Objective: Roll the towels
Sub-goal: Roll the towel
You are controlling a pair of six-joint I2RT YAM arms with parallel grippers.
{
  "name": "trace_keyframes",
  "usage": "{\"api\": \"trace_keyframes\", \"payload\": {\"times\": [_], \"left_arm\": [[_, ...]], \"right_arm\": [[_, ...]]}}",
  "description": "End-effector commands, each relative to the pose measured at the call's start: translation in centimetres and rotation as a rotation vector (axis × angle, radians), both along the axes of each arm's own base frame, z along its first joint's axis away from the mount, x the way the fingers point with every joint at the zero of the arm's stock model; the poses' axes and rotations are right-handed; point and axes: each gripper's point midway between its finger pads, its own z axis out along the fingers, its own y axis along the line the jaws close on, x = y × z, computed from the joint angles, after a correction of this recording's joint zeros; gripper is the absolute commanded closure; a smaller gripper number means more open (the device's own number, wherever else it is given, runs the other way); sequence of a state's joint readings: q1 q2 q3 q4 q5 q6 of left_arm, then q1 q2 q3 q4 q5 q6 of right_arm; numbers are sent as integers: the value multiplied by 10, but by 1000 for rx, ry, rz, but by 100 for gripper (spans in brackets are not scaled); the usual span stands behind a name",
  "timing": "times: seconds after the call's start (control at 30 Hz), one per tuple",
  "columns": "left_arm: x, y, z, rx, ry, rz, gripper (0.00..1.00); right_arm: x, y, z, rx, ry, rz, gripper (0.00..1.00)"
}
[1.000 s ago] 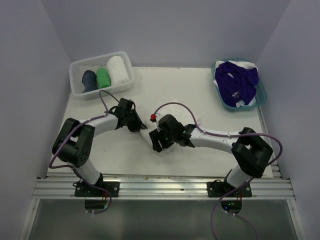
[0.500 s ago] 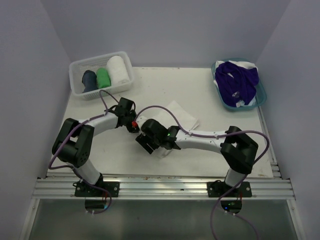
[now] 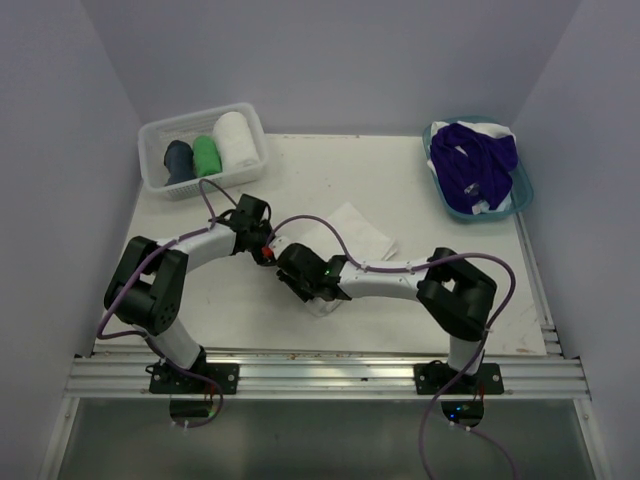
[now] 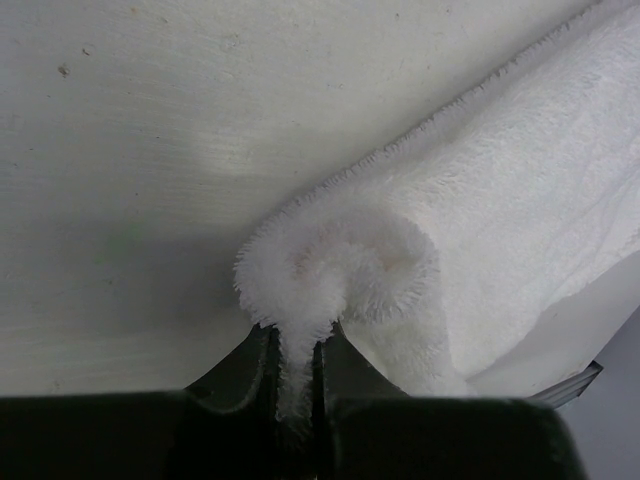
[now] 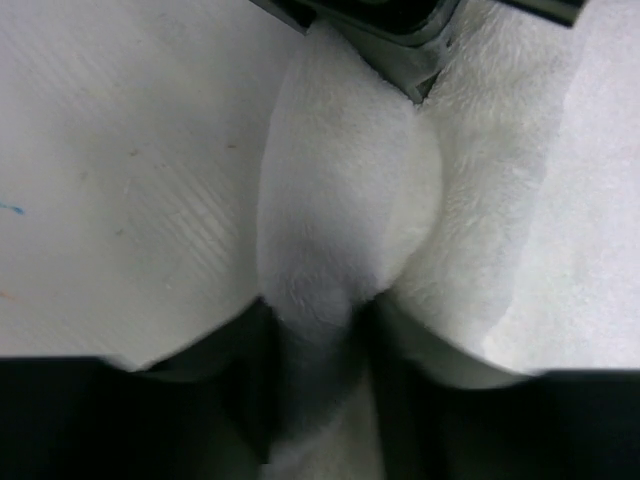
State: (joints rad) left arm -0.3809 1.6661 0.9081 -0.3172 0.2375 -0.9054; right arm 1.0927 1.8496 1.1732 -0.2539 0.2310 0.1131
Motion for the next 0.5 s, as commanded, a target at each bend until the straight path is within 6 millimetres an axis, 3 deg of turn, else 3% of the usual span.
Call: {"api": "trace_keyframes", "payload": {"times": [0.0,0.03,0.07,0.23,0.3,0.33,0.37,0.47], "left_arm": [[-5,3,8,16,9,-16,100],[-6,3,8,16,8,-19,100],[-6,3,10,14,4,-16,100],[-9,4,20,-2,-11,-23,100],[-10,6,26,-14,-22,-26,88],[-12,6,27,-20,-23,-29,82],[-11,6,32,-41,-34,-36,72],[-10,13,38,-60,-44,-30,52]], "right_arm": [[4,-8,-15,-3,-1,-85,74],[2,-8,-17,24,29,-89,83],[0,-6,-14,47,41,-90,99],[4,-1,14,239,179,-112,100],[-6,6,25,330,281,-67,100],[1,2,33,380,304,-93,100],[-6,5,37,416,364,-61,100],[-2,3,47,502,434,-74,100]]}}
